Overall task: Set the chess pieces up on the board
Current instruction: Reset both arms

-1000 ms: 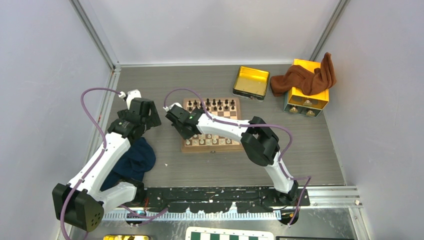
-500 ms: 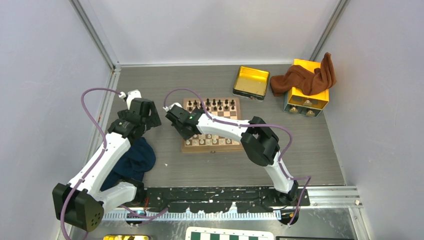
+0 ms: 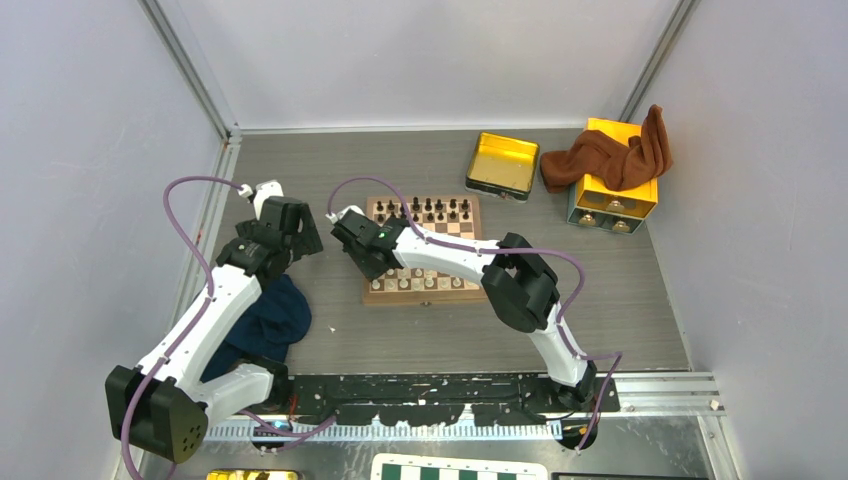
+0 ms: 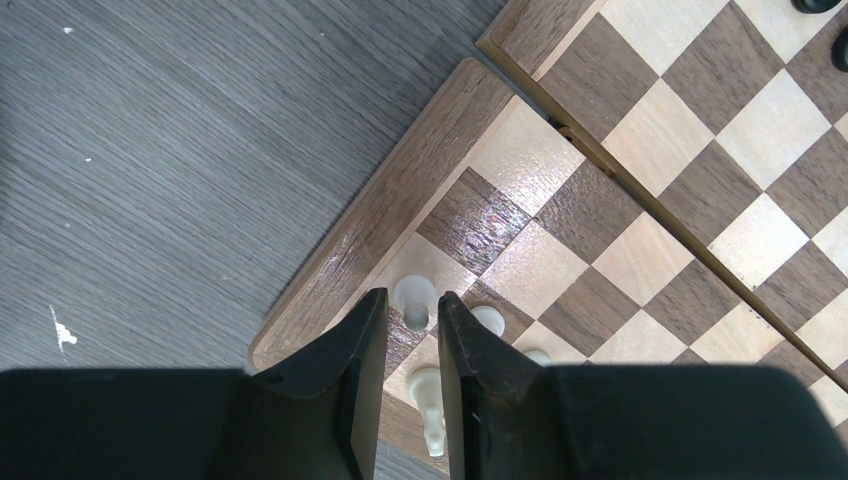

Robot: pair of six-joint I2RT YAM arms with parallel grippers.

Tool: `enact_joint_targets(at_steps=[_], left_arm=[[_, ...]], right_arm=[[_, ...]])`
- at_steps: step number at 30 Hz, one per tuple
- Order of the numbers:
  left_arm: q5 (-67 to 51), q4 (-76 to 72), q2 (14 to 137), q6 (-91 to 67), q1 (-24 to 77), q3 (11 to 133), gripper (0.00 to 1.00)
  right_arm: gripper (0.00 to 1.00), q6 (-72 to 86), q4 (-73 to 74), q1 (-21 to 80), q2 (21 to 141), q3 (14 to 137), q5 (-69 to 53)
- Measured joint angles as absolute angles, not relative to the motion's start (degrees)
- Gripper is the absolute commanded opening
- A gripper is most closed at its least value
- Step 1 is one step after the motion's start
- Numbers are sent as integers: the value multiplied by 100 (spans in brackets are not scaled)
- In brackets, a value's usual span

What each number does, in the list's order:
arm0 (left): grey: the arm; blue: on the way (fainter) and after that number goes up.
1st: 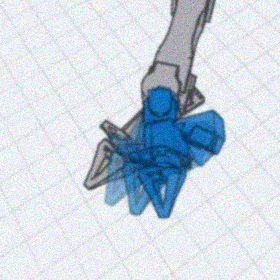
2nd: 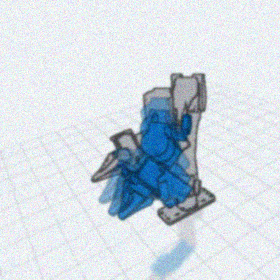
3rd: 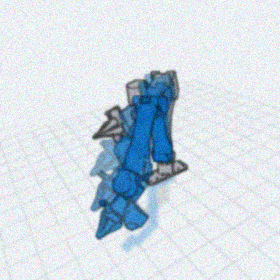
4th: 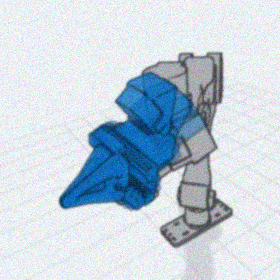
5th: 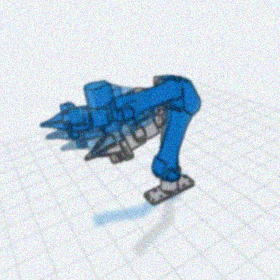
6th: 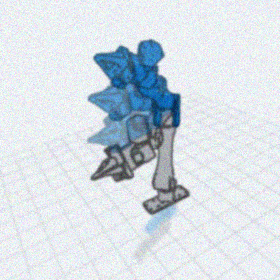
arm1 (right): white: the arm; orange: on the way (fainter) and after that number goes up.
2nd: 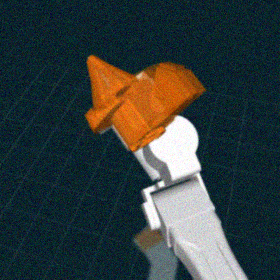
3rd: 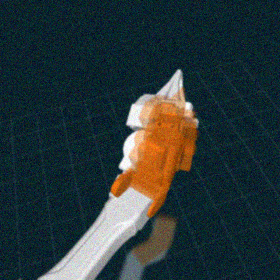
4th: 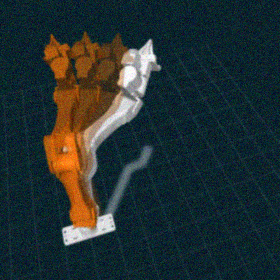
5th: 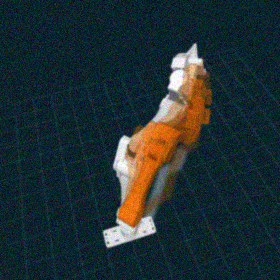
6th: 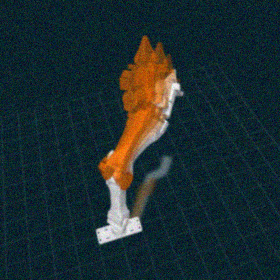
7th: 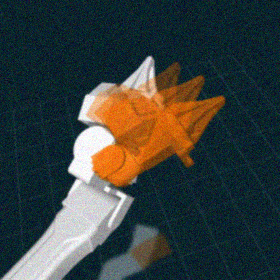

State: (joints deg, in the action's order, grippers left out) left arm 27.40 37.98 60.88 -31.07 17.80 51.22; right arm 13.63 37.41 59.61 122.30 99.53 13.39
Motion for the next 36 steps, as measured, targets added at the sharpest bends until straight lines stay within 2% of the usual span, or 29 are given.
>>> enact_joint_targets(at_steps=[11, 16, 22, 32, 34, 36], left_arm=[[2740, 3795, 6119, -3107, 1782, 5122, 100], [2740, 3791, 6198, -3103, 1782, 5133, 100], [2738, 3752, 6381, -3081, 1780, 5328, 100], [2611, 3540, 6890, -3061, 1780, 5728, 100], [2591, 3494, 6982, -3028, 1776, 5791, 100], [2591, 3411, 7083, -2958, 1774, 5846, 100]], right_arm=[[31, 1337, 3822, 5898, 12145, 9970, 1503], [35, 1278, 3817, 5673, 11754, 9972, 1662], [55, 1175, 3468, 4762, 10713, 9762, 2080], [63, 1100, 2801, 2558, 9065, 8101, 2703], [70, 1114, 2762, 2241, 8941, 7703, 2738], [85, 1131, 2700, 2010, 8814, 7288, 2814]])
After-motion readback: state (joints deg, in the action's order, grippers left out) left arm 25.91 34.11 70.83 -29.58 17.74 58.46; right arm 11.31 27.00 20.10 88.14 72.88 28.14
